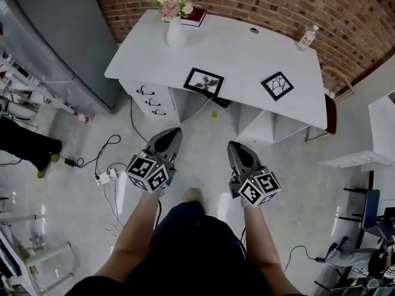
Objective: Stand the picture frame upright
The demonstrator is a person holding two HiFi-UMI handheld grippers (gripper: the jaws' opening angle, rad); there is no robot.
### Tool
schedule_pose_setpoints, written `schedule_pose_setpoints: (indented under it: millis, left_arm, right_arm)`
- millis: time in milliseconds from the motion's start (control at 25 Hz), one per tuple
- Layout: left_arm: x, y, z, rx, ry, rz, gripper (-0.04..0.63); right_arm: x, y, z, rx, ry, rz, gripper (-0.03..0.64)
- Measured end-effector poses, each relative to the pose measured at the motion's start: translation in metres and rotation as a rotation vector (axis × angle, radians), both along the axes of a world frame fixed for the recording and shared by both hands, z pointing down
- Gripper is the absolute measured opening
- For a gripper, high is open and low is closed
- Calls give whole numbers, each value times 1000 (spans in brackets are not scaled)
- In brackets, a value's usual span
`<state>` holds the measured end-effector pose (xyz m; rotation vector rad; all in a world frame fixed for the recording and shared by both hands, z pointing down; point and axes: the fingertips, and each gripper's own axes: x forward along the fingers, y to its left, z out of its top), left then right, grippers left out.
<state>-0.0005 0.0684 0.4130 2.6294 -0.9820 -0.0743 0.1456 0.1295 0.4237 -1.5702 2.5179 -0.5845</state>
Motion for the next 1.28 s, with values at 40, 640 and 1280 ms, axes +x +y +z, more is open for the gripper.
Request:
schedule_pose_setpoints:
  millis: [40, 640, 1280]
  left_arm:
    - [2, -6, 2, -1, 1, 6, 0]
    - [-5, -39, 22, -50, 28, -37, 0]
    - [37, -111, 62, -223, 20, -72, 2]
  right_arm:
    - [2, -5, 2, -1, -6, 8, 5]
    - [5, -45, 10, -24, -24, 5, 4]
    - [22, -140, 33, -64, -22, -129, 5]
